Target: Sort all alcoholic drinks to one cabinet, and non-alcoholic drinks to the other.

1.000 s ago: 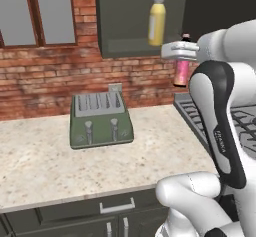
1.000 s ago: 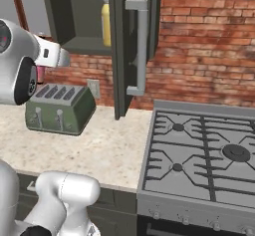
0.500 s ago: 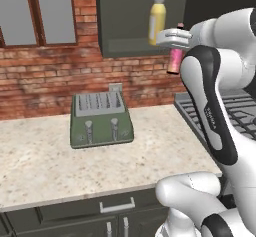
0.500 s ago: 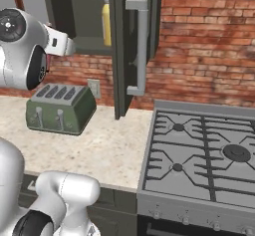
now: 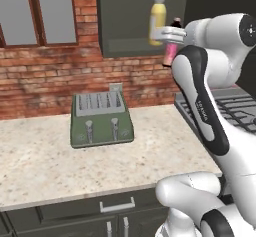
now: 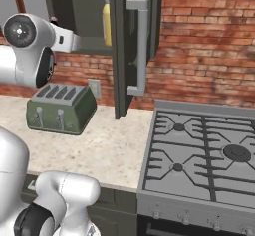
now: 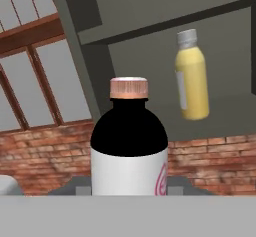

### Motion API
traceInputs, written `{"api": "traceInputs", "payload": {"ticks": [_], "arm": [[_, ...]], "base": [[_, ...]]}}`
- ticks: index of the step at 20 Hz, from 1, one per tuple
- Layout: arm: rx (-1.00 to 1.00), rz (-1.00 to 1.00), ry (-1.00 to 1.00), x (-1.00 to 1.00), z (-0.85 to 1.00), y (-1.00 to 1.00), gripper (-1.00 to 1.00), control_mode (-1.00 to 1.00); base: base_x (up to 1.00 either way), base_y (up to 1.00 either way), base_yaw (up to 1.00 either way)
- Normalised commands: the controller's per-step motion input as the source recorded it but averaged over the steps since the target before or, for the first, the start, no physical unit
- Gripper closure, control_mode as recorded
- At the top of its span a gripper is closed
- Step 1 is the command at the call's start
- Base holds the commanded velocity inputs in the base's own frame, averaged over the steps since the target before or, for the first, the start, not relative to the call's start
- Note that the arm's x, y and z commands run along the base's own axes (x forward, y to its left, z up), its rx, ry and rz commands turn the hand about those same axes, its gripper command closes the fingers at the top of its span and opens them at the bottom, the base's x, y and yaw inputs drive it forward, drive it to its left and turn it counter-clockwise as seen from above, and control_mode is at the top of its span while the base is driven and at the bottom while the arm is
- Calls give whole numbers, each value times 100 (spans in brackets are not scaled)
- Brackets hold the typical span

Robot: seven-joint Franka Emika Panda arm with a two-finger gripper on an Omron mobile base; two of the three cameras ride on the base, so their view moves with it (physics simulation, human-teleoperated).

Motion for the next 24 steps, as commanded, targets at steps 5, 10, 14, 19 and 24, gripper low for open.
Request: {"api": "traceInputs", "payload": {"ticks": [5, 10, 14, 19, 24], "arm": [[0, 0, -4, 32, 10, 0, 100, -100], [-2, 0, 0, 36, 11, 5, 100, -100], [-8, 0, 0, 35, 3, 10, 100, -100], [-10, 0, -6, 29, 0, 1, 100, -100], [-1, 2, -6, 40, 0, 0, 100, -100]], "base": [[0, 0, 0], [0, 0, 0], [0, 0, 0], [0, 0, 0], [0, 0, 0]]}}
